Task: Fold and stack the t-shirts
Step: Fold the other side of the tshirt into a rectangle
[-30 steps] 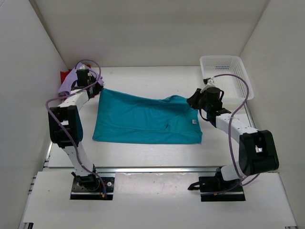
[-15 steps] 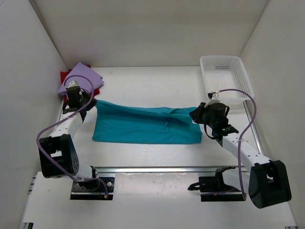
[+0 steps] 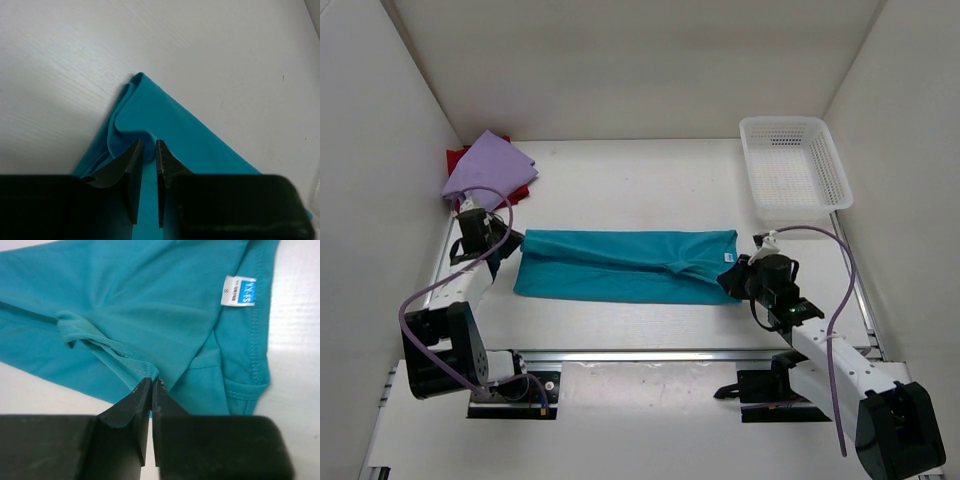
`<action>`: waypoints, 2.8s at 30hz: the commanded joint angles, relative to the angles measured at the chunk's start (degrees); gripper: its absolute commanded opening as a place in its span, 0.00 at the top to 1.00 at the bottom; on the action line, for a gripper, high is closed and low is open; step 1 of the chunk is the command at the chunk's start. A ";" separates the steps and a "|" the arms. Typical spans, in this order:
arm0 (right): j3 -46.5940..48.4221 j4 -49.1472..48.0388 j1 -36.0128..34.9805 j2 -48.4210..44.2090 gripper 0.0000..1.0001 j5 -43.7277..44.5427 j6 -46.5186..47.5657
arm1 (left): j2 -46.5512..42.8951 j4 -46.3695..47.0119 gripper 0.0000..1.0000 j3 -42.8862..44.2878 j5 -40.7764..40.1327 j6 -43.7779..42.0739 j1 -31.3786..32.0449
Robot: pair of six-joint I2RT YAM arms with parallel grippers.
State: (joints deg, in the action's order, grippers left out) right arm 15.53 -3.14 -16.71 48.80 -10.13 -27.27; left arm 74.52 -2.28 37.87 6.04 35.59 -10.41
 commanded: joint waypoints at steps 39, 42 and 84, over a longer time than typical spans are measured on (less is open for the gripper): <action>30.88 13.16 -25.13 39.27 0.65 19.01 14.79 | -18.01 18.19 0.78 -23.80 0.72 8.44 17.27; 31.23 12.19 -25.65 39.80 0.68 20.58 14.52 | -17.31 18.46 0.79 -23.80 0.81 8.53 17.80; 30.36 5.79 -25.22 39.00 0.80 -11.20 0.82 | -17.65 15.47 0.79 -19.85 2.31 7.91 16.22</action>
State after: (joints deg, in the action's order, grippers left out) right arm 46.78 6.90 -42.98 86.46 -12.10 -23.35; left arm 57.95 13.50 15.44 7.22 43.99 6.42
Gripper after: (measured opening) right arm 0.171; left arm 0.213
